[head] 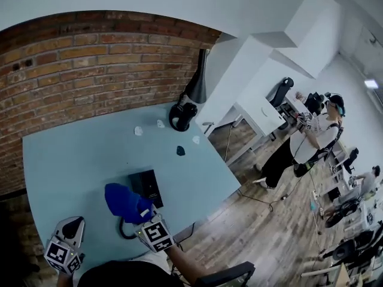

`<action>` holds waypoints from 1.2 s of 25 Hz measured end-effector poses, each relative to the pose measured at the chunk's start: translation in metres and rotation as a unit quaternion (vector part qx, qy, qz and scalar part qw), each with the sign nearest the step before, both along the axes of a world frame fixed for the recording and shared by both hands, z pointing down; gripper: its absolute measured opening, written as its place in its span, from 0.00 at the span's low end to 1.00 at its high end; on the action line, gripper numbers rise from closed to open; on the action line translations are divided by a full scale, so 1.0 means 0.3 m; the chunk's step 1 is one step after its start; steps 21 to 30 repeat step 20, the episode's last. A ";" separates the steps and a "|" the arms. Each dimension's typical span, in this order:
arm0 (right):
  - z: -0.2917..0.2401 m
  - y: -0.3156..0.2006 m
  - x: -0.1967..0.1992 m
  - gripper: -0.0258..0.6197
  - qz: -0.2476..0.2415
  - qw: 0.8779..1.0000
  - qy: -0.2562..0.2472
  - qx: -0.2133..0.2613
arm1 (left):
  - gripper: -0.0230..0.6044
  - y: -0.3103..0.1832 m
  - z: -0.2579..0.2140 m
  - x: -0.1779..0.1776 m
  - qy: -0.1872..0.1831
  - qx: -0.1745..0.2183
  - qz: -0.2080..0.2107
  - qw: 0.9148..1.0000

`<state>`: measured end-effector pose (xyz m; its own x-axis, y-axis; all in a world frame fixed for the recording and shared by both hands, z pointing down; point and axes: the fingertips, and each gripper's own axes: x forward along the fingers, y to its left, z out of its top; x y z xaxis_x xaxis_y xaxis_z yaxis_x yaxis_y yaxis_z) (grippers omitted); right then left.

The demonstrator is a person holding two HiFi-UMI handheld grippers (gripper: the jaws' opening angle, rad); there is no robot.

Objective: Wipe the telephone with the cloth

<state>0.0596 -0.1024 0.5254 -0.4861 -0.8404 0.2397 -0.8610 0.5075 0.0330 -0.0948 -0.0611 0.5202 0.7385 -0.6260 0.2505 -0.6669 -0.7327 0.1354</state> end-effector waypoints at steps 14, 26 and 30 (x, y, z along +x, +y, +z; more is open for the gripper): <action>-0.248 0.071 -0.159 0.15 -0.023 0.995 -0.021 0.093 | 0.02 -0.012 -0.111 0.069 0.018 0.015 0.012 1.000; -0.206 0.093 -0.124 0.15 -0.042 0.995 0.019 0.085 | 0.02 0.008 -0.109 0.114 0.015 0.013 0.002 1.000; -0.206 0.093 -0.124 0.15 -0.042 0.995 0.019 0.085 | 0.02 0.008 -0.109 0.114 0.015 0.013 0.002 1.000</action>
